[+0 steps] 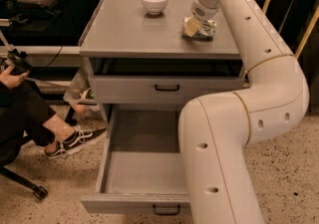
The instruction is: Place 7up can into middle drawer
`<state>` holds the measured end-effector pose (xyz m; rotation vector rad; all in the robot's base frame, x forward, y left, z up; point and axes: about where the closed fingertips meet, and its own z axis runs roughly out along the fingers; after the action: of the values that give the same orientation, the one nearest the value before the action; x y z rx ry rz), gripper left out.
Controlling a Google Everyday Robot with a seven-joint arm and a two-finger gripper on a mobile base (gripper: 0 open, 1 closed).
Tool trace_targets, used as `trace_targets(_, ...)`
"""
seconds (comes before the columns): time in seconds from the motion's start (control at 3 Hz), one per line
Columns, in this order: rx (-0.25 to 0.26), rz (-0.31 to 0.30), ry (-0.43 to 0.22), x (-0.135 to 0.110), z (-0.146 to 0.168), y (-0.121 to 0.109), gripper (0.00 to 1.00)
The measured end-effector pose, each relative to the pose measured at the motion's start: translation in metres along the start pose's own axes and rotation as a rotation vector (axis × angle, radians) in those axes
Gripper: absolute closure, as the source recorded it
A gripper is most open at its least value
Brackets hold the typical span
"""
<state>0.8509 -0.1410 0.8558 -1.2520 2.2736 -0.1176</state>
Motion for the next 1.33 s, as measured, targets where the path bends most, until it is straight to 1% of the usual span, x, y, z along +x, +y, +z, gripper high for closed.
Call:
trace_targets(0.33,0.0,0.0,0.0,0.0,0.0,0.0,0.88)
trace_targets(0.67,0.0,0.0,0.0,-0.001,-0.004,0.0,1.0)
trace_targets(1.0,-0.069,-0.012,-0.043,-0.001,-0.023,0.014,1.0)
trace_targets(1.33,-0.205,-0.065,-0.115,-0.015,-0.054,0.054,1.0)
